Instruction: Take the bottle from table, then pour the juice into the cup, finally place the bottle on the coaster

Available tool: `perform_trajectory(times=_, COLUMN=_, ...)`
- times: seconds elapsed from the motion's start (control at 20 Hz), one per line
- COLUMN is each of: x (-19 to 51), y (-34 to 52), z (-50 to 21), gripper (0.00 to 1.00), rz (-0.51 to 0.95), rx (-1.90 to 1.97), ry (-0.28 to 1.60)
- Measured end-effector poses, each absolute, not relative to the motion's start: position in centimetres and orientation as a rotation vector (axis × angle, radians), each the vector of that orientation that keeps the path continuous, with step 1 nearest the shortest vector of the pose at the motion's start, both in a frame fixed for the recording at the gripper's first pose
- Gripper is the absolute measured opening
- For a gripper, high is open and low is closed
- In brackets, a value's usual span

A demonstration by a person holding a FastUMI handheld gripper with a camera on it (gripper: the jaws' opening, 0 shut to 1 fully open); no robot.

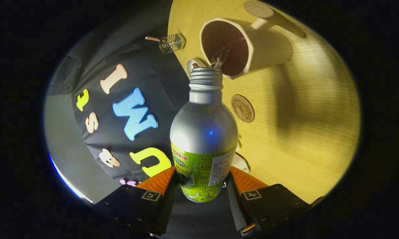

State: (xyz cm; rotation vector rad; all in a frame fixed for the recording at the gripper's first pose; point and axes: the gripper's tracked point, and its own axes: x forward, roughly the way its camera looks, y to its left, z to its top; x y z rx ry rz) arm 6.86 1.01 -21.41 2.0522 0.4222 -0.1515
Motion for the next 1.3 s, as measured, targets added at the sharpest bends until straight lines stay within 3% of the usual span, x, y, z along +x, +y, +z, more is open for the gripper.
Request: perform_trajectory(times=1.3, x=7.4, y=0.1, z=-18.6, gripper=0.74, rz=-0.131, rx=2.207, ry=0.462)
